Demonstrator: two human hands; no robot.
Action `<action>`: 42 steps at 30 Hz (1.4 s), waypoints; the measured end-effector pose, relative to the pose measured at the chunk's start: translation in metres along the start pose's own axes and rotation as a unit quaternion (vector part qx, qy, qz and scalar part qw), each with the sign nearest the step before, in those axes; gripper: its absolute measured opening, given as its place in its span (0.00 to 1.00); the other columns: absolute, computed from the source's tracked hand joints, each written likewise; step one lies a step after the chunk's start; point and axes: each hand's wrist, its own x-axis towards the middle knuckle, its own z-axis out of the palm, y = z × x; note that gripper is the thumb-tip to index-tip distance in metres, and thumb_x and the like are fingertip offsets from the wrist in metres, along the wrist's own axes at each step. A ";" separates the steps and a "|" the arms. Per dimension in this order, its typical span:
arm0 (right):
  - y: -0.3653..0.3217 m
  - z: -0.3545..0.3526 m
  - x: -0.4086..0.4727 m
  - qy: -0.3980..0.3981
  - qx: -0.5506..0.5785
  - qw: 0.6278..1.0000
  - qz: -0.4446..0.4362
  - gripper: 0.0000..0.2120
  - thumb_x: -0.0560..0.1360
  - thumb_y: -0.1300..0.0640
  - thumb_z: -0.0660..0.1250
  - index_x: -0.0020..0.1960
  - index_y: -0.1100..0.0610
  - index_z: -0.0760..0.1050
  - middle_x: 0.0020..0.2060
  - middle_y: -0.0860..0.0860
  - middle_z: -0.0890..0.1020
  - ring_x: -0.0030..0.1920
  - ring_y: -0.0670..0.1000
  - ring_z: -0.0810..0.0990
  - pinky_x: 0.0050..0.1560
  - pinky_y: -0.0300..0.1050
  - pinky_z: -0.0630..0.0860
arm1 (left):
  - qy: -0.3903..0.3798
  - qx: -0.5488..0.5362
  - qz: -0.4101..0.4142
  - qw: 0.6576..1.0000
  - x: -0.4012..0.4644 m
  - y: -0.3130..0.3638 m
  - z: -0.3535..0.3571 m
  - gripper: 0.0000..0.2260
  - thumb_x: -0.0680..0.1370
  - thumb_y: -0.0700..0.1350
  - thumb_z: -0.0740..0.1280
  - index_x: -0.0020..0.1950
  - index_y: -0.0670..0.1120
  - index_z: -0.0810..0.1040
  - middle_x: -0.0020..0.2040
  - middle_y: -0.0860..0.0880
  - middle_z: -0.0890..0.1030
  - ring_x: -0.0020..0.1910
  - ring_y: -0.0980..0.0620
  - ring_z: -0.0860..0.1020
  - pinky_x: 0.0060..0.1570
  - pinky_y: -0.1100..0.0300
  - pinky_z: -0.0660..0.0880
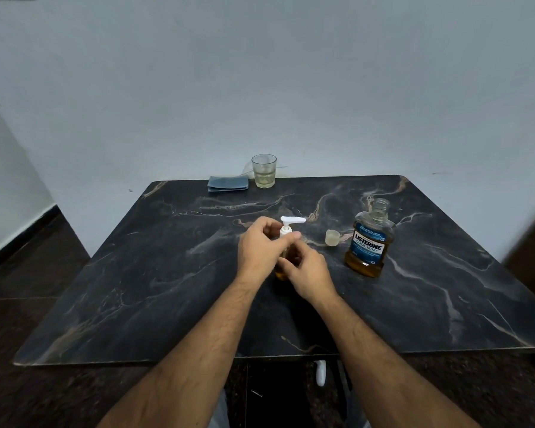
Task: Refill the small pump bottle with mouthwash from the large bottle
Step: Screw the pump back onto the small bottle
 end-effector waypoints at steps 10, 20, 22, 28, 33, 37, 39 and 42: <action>0.001 0.001 0.000 0.004 -0.009 1.000 0.015 0.14 0.73 0.48 0.74 0.57 0.48 0.77 0.46 0.42 0.81 0.48 0.43 0.79 0.50 0.40 0.76 | -0.091 0.012 0.052 0.994 0.008 -0.005 -0.010 0.08 0.73 0.50 0.74 0.50 0.49 0.85 0.47 0.56 0.85 0.49 0.59 0.82 0.49 0.62 0.76; 0.004 0.003 -0.001 0.022 0.001 1.000 -0.002 0.17 0.72 0.51 0.73 0.60 0.49 0.79 0.47 0.44 0.85 0.49 0.44 0.82 0.53 0.45 0.79 | 0.022 0.051 0.034 0.998 -0.009 0.004 0.002 0.08 0.71 0.55 0.75 0.45 0.52 0.86 0.36 0.58 0.83 0.37 0.60 0.79 0.41 0.64 0.73; 0.004 0.002 0.002 0.016 0.000 1.000 0.001 0.16 0.72 0.52 0.74 0.58 0.50 0.79 0.45 0.45 0.84 0.47 0.44 0.82 0.51 0.45 0.79 | 0.008 0.070 0.060 0.996 -0.006 0.003 0.000 0.09 0.72 0.54 0.74 0.48 0.52 0.86 0.38 0.57 0.84 0.37 0.59 0.79 0.42 0.62 0.73; 0.006 -0.003 0.007 -0.026 0.008 1.000 -0.010 0.19 0.72 0.50 0.74 0.61 0.50 0.77 0.47 0.47 0.84 0.49 0.46 0.81 0.53 0.48 0.79 | -0.081 0.081 0.084 0.990 0.010 -0.004 -0.010 0.09 0.73 0.53 0.73 0.50 0.52 0.85 0.41 0.55 0.85 0.41 0.54 0.82 0.45 0.57 0.77; 0.005 -0.008 0.010 -0.052 0.009 0.999 -0.007 0.21 0.70 0.49 0.74 0.62 0.52 0.77 0.48 0.49 0.84 0.50 0.49 0.82 0.56 0.54 0.78 | -0.113 0.076 0.097 0.986 0.013 -0.003 -0.017 0.07 0.73 0.53 0.74 0.48 0.52 0.86 0.40 0.55 0.85 0.43 0.58 0.82 0.49 0.53 0.79; 0.002 -0.009 0.005 -0.062 -0.003 0.998 -0.016 0.26 0.70 0.47 0.73 0.66 0.49 0.75 0.51 0.47 0.83 0.53 0.48 0.81 0.59 0.54 0.77 | -0.082 0.060 0.087 0.991 0.005 -0.003 -0.014 0.09 0.72 0.52 0.75 0.49 0.51 0.86 0.42 0.55 0.85 0.44 0.58 0.82 0.50 0.53 0.80; 0.000 -0.009 0.003 -0.062 -0.010 0.998 -0.011 0.24 0.71 0.48 0.73 0.66 0.50 0.74 0.54 0.47 0.83 0.56 0.49 0.80 0.61 0.53 0.76 | -0.072 0.052 0.079 0.993 0.000 -0.003 -0.013 0.10 0.71 0.51 0.76 0.50 0.50 0.85 0.42 0.55 0.85 0.44 0.58 0.82 0.50 0.55 0.80; -0.002 -0.010 0.004 -0.065 -0.024 0.998 0.005 0.21 0.73 0.54 0.74 0.64 0.52 0.75 0.56 0.48 0.82 0.57 0.48 0.79 0.61 0.46 0.75 | -0.090 -0.003 0.052 0.995 -0.006 -0.007 -0.011 0.13 0.70 0.46 0.78 0.54 0.50 0.83 0.46 0.55 0.85 0.46 0.59 0.83 0.53 0.54 0.81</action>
